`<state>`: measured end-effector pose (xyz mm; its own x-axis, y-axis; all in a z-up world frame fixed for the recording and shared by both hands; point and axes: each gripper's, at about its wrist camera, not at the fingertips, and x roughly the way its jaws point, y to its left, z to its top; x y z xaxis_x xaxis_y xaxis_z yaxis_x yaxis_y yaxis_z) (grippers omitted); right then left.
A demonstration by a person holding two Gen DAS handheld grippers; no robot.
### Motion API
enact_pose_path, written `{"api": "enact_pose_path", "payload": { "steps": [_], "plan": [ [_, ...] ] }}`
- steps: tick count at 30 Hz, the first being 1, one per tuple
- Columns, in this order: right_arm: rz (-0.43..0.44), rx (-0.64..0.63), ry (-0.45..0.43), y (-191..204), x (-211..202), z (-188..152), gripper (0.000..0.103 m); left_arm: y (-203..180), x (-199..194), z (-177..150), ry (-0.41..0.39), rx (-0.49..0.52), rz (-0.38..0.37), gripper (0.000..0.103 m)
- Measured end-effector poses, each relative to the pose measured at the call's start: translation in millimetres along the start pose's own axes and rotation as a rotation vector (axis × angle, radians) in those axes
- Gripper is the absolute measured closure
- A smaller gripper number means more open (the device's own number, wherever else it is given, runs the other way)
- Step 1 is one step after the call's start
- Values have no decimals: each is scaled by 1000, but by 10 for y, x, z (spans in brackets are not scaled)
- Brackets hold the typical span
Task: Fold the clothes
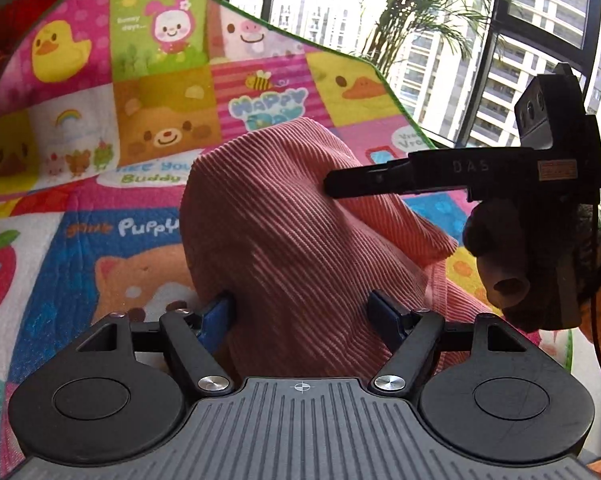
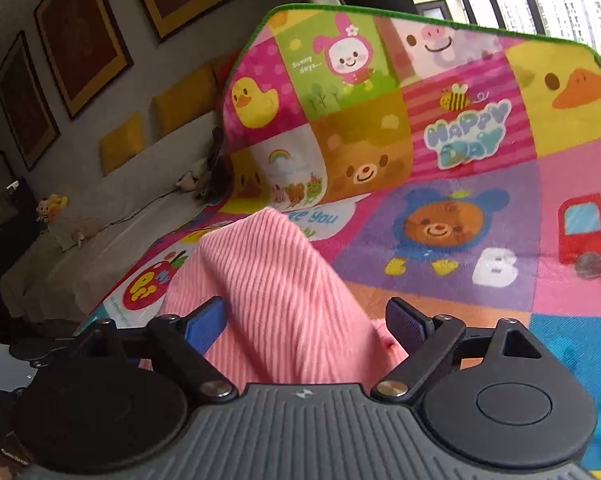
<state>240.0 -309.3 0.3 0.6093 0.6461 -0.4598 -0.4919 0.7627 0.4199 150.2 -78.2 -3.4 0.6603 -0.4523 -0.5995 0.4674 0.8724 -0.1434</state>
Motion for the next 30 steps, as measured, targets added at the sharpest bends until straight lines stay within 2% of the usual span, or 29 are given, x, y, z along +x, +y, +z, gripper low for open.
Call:
{"api": "enact_pose_path", "payload": {
  "steps": [1, 2, 3, 4, 6, 8, 12, 14, 16, 18, 21, 24, 26, 27, 30],
  "plan": [
    [37, -8, 6, 71, -34, -20, 38, 6, -8, 1, -2, 0, -6, 25],
    [56, -18, 5, 147, -91, -23, 46, 7, -15, 11, -5, -4, -13, 25],
    [52, -32, -6, 229, -182, -2, 62, 5, -26, 27, -10, -9, -21, 25],
    [48, -45, -18, 311, -272, 18, 72, 1, -36, 44, -15, -14, -30, 25],
    [31, -68, -43, 451, -456, 61, 83, -37, -61, 77, -32, -13, -55, 25],
    [-25, -62, -60, 430, -606, 46, 85, -101, -75, 93, -47, 2, -83, 25],
    [-219, -9, 11, 71, -600, -228, 90, -188, -123, 128, -68, 33, -137, 23],
    [-323, 19, 67, -135, -506, -450, 91, -153, -192, 178, -102, 15, -135, 19],
    [-337, 12, 60, -201, -510, -587, 92, -107, -237, 227, -128, -5, -119, 18],
    [-346, -21, 59, -137, -540, -549, 92, -72, -181, 254, -113, -13, -98, 20],
    [-348, -99, 15, 35, -628, -379, 92, -81, 21, 220, -46, -12, -82, 33],
    [-290, -174, -78, 317, -756, -57, 90, -190, 174, 114, -22, 45, -72, 33],
    [-237, -222, -124, 511, -767, 164, 79, -298, 218, 78, -22, 106, -55, 29],
    [-209, -243, -128, 584, -718, 240, 74, -344, 236, 65, -21, 132, -47, 26],
    [-113, -306, -99, 781, -436, 440, 69, -442, 268, 41, -15, 186, -28, 21]
  ]
}}
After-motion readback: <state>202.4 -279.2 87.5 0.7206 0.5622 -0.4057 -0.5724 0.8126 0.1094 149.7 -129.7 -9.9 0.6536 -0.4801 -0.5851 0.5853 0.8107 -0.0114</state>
